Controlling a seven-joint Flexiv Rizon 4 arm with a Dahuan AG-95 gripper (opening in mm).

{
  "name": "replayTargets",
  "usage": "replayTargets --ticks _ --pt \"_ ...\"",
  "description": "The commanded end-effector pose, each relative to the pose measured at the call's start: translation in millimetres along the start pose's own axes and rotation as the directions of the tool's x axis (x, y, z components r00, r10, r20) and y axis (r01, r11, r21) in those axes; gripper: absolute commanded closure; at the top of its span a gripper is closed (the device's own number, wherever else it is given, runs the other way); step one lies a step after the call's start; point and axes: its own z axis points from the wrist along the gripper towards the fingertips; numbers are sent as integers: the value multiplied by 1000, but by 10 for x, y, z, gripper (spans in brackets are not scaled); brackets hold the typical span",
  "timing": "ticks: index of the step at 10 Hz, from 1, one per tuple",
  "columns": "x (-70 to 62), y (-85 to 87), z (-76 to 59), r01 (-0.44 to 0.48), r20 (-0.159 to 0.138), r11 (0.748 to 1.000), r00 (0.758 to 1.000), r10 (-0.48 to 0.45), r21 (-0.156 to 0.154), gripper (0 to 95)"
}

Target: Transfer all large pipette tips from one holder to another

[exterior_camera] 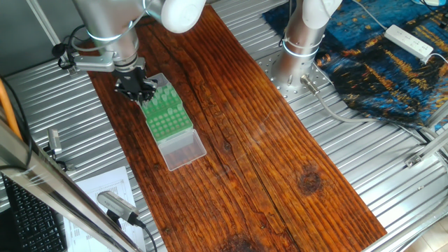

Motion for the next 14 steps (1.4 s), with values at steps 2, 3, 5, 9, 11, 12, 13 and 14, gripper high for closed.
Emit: replayTargets --ticks 2,3,5,9,11,12,13,14 --pt "28 15 -122 27 -1 1000 1000 -27 -3 950" --pt "50 12 -172 34 2 999 999 -34 -6 950" --pt "57 -1 -260 46 0 999 999 -46 -11 950" --pt "23 -38 -543 71 -15 997 997 -72 -30 950" --pt "13 -41 -674 83 -23 996 996 -84 -42 950" --pt "6 -27 -735 86 -28 995 996 -87 -47 950" --pt "-9 -2 -818 90 -35 995 995 -92 -52 950" --pt "-20 15 -859 92 -41 994 995 -94 -52 950"
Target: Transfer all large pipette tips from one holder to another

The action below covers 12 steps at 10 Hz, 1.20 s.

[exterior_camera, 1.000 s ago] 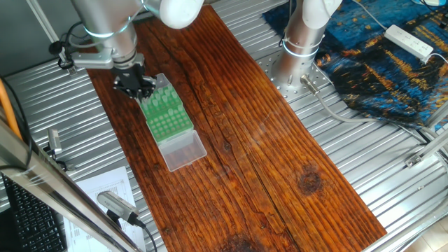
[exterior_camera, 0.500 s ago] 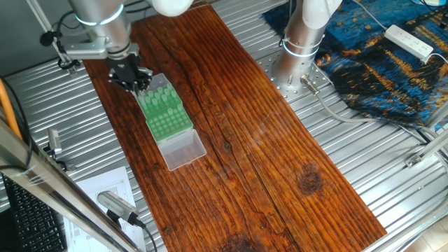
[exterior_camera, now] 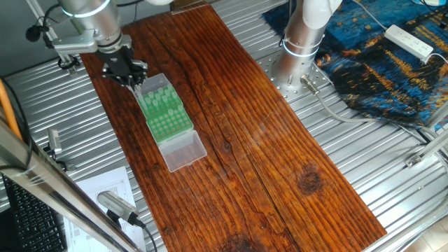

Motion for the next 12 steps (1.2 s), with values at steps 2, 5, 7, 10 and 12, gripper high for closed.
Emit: replayTargets --ticks 2,5,7,10,12 --pt "-36 69 -147 5 -16 1000 1000 -5 -1 950" --pt "-108 156 -321 14 -43 1000 999 -14 0 950" --pt "-123 191 -386 12 -46 1000 999 -12 -3 950" --pt "-165 256 -474 -4 -45 1000 999 4 -7 950" --pt "-195 321 -514 -16 -36 1000 999 15 -8 950"
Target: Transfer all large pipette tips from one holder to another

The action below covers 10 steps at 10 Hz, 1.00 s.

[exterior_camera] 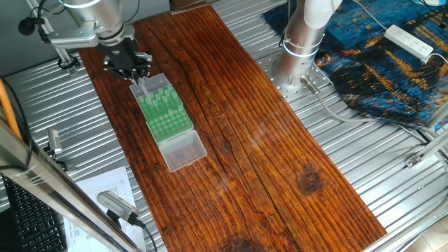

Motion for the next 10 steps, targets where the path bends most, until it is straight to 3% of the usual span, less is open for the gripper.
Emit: replayTargets --ticks 1,7,10 --pt "-25 43 -16 -3 9 1000 1000 4 -2 950" --pt "-256 90 62 -44 1 999 999 44 6 950" --pt "-252 91 68 -44 0 999 999 44 5 950"
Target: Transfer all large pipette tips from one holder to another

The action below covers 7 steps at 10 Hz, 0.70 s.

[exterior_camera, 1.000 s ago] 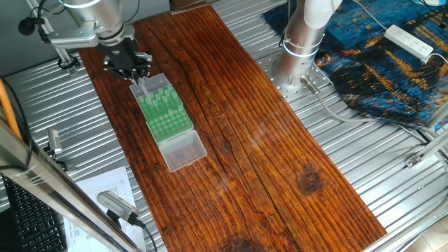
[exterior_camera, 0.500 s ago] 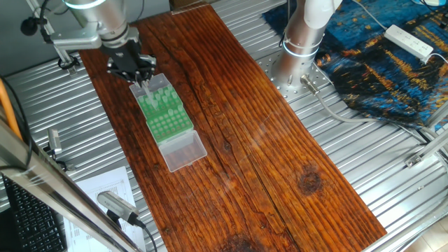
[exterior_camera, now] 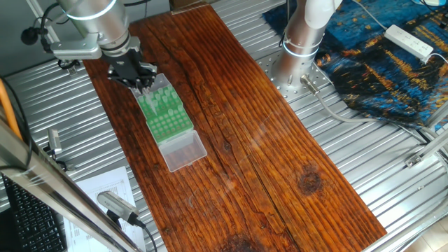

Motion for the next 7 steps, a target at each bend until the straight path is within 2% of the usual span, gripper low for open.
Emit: replayTargets --ticks 1,3,7 --pt "-21 12 18 -2 -1 1000 1000 2 2 950" --pt "-47 32 51 -7 -7 1000 1000 7 4 950" --pt "-43 114 120 -16 0 1000 1000 16 1 950"
